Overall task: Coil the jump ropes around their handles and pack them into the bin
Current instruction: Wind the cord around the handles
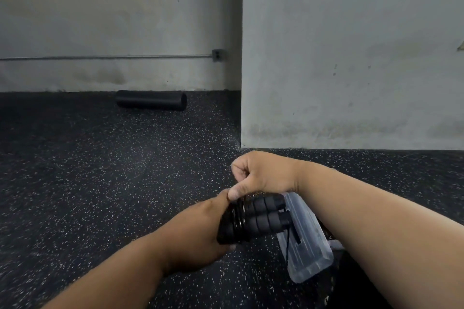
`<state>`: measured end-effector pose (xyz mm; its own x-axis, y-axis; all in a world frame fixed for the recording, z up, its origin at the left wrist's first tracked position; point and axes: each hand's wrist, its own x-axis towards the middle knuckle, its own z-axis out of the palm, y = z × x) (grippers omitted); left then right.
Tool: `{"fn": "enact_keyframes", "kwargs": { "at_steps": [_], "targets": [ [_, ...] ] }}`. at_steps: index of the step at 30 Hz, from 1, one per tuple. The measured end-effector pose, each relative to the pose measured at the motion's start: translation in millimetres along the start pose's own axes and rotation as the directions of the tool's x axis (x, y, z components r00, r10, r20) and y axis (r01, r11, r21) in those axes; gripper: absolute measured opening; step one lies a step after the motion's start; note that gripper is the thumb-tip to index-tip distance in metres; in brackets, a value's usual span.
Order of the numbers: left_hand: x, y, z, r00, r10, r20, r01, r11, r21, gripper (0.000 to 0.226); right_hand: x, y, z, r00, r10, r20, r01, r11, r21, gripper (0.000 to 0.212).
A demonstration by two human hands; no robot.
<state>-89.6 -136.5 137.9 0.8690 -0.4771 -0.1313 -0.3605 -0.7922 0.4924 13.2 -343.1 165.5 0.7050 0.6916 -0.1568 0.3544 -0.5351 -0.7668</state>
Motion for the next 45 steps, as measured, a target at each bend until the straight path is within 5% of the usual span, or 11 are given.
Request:
{"fn": "enact_keyframes", "kwargs": {
  "at_steps": [5,9,13,18,23,26,32,37,40,43,45],
  "targets": [
    [-6,2,-5,0.982,-0.107,-0.158,0.016,0.870,-0.494,0.112,9,13,30,0.994,0.019,0.109,-0.078,0.815,0.574,0.034],
    [5,-15,-7,0.914,-0.294,-0.280,0.041,0.753,-0.657,0.110,16,6,53,0.977,0.197,-0.088,-0.167,0.950,0.264,0.045],
    [14,-51,-15,0.833,-0.422,-0.358,0.206,0.837,-0.507,0.078,9,-2,62,0.992,0.128,0.021,-0.120,0.965,-0.231,0.018],
    [17,-58,0,0.900,-0.399,-0.178,0.360,0.908,-0.214,0.072,-2,-22,65,0.966,0.137,0.221,0.075,0.665,-0.743,0.017],
    [20,-39,24,0.963,-0.267,-0.031,0.269,0.955,0.127,0.038,-7,-43,67,0.908,0.176,0.379,0.232,0.543,-0.807,0.020],
    [20,-32,34,0.989,-0.054,0.141,0.007,0.948,0.318,0.032,-8,-46,51,0.964,0.004,0.267,0.174,0.749,-0.639,0.018],
    [10,-2,16,0.997,-0.040,-0.071,0.031,0.993,-0.118,0.090,-5,-13,9,0.998,0.046,0.034,-0.041,0.991,-0.130,0.048],
    [-2,11,6,0.991,-0.108,-0.077,0.087,0.969,-0.231,0.126,7,23,11,0.981,0.093,0.171,-0.151,0.920,0.361,0.041],
    [-6,19,5,0.990,-0.109,-0.085,0.076,0.943,-0.323,0.131,18,33,28,0.951,-0.111,0.290,-0.058,0.854,0.517,0.026],
    [-5,15,6,0.981,-0.113,-0.160,0.040,0.914,-0.403,0.136,18,20,50,0.813,-0.507,0.285,0.033,0.530,0.848,0.016],
    [-2,10,5,0.961,-0.139,-0.241,0.014,0.890,-0.457,0.131,18,15,52,0.963,-0.195,0.188,0.014,0.730,0.683,0.029]
  ]
}}
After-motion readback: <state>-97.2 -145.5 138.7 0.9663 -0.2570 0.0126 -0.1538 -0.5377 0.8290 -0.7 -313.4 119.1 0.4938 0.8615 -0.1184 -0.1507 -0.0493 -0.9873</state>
